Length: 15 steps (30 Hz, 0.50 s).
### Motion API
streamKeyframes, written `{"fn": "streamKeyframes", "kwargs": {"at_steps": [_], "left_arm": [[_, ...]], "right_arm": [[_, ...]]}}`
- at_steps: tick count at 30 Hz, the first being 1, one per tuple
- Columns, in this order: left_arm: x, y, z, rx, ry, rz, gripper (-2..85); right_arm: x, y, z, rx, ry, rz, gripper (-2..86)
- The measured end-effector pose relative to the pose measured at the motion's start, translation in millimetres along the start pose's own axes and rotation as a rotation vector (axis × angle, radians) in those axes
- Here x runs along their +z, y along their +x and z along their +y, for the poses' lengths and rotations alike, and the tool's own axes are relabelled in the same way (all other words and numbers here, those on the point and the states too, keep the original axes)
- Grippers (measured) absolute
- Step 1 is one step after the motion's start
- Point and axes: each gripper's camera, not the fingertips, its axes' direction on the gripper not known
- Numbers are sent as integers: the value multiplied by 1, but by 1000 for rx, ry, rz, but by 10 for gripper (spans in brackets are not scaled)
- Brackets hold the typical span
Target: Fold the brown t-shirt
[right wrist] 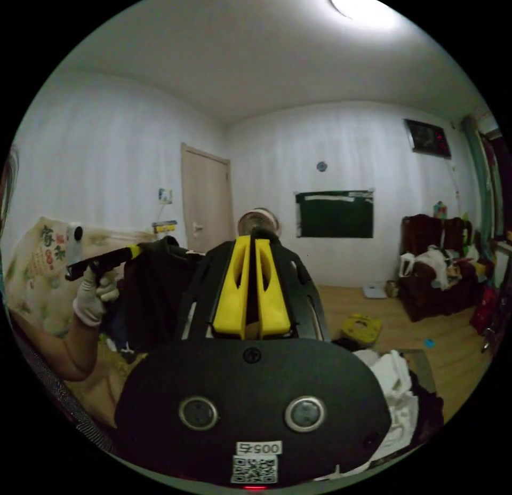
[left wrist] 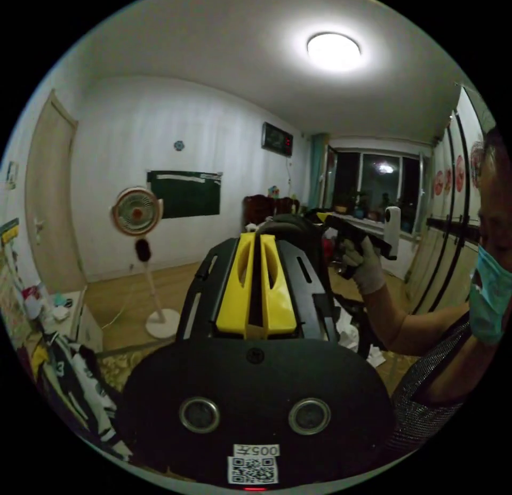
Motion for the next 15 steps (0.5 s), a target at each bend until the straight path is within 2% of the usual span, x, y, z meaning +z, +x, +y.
{"fn": "streamKeyframes", "kwargs": {"at_steps": [2, 4, 9, 11, 15], "left_arm": [[-1, -44, 22, -73, -49, -73, 10], [6, -90, 46, -151, -108, -149, 10], [57, -230, 131, -393, -225, -261, 12], [78, -265, 161, -441, -267, -281, 14], [105, -301, 218, -469, -291, -277, 3]], "right_arm": [[88, -21, 20, 57, -122, -132, -16], [158, -40, 41, 63, -200, -157, -16], [353, -79, 106, 54, -434, -138, -10], [444, -87, 145, 25, -593, -121, 14], [525, -82, 191, -6, -735, -80, 49]]}}
